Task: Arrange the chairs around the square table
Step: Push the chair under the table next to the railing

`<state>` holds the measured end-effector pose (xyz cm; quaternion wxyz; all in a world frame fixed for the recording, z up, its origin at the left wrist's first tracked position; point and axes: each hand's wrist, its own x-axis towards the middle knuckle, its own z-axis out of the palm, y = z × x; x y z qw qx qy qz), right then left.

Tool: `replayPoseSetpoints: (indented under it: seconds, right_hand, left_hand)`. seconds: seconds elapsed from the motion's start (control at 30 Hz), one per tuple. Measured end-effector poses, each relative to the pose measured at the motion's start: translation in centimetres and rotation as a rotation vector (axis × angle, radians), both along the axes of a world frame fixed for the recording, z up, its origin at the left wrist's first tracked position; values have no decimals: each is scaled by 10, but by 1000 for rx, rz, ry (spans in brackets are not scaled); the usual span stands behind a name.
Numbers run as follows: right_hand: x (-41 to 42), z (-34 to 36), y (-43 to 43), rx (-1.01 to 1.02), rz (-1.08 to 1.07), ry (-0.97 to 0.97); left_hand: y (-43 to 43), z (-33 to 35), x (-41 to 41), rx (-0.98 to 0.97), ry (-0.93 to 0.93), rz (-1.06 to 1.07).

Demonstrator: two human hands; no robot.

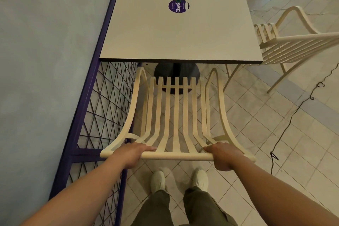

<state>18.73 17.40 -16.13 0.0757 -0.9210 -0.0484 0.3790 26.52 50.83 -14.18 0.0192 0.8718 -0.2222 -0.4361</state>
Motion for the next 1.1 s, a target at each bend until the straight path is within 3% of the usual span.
replayPoseSetpoints:
  seconds: [0.67, 0.97, 1.1]
  right_hand:
    - [8, 1, 16, 22, -30, 39]
    - [13, 3, 12, 107, -77, 190]
    - [16, 18, 16, 191, -216, 215]
  left_hand:
    - [16, -1, 9, 27, -4, -21]
    - [19, -2, 17, -59, 213, 122]
    - [2, 3, 19, -74, 216, 113]
